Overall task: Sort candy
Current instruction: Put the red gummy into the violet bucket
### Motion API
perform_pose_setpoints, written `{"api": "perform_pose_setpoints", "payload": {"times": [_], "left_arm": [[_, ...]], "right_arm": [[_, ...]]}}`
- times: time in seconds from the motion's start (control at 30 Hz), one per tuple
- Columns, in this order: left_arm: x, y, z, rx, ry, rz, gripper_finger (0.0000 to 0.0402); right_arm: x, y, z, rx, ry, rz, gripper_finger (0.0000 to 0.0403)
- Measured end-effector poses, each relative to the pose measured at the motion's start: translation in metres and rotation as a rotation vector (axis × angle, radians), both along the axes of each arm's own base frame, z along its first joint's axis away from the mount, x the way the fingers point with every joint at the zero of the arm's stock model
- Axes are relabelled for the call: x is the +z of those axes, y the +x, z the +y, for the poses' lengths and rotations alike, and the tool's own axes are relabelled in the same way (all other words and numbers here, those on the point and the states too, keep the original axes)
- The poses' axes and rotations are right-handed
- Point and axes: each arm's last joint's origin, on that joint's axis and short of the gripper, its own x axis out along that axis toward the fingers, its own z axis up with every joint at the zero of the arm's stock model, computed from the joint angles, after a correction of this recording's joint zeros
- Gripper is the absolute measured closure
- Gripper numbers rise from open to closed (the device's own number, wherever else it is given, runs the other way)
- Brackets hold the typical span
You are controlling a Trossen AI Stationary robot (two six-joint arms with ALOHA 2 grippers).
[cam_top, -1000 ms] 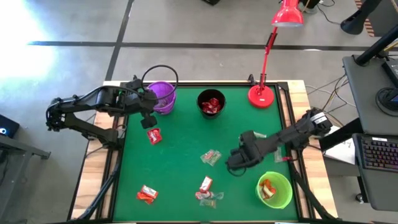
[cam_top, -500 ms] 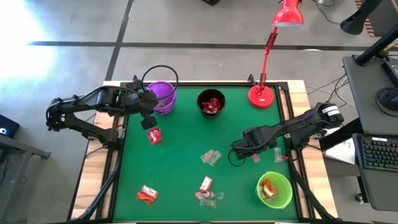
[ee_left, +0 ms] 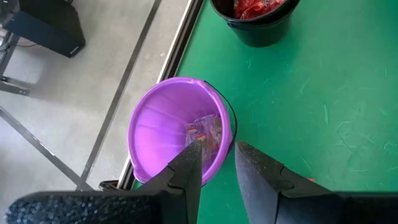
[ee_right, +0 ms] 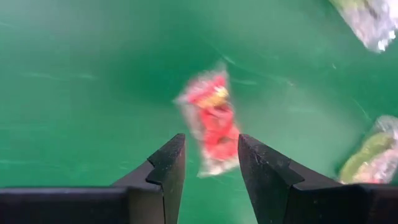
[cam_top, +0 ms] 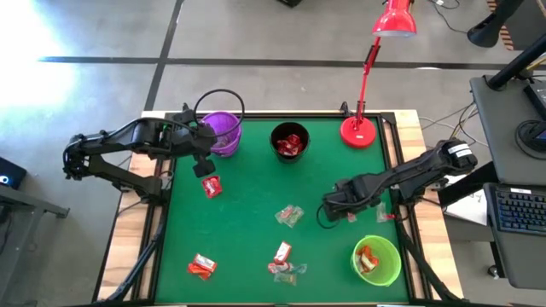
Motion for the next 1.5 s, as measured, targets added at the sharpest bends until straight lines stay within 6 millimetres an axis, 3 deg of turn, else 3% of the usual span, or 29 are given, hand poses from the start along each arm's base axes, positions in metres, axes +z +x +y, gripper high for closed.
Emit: {"api": "perform_pose_setpoints", "payload": {"times": [0.47, 0.73, 0.8, 1.0, 1.17, 1.3, 1.5], "left_arm": [[0.000, 0.000, 0.000, 0.016, -0.007, -0.011, 0.0322], [0.003, -0.002, 0.008, 0.159, 0.131, -0.043, 0.0322], [0.003, -0.003, 0.011, 0.175, 0.134, -0.039, 0.0322], [-0.001, -0.007, 0.020, 0.174, 0.012, -0.031, 0.0322], [-0.019, -0.009, 0.029, 0.178, -0.060, -0.039, 0.0322], [-0.038, -0.009, 0.036, 0.168, -0.162, -0.078, 0.0322], [-0.054, -0.003, 0.039, 0.086, -0.304, -0.219, 0.0322]], "right_arm": [[-0.032, -0.015, -0.002, 0.022, 0.057, 0.040, 0.0273], [-0.034, -0.019, -0.002, 0.020, 0.058, 0.050, 0.0379], [-0.031, -0.017, -0.002, 0.024, 0.057, 0.039, 0.0387], [-0.012, -0.004, -0.001, 0.024, 0.028, -0.057, 0.0390], [0.013, 0.013, -0.010, 0.024, -0.095, -0.193, 0.0390], [0.036, 0.028, -0.029, 0.065, -0.183, -0.284, 0.0390], [0.066, 0.056, -0.072, 0.194, -0.296, -0.425, 0.0390]]}}
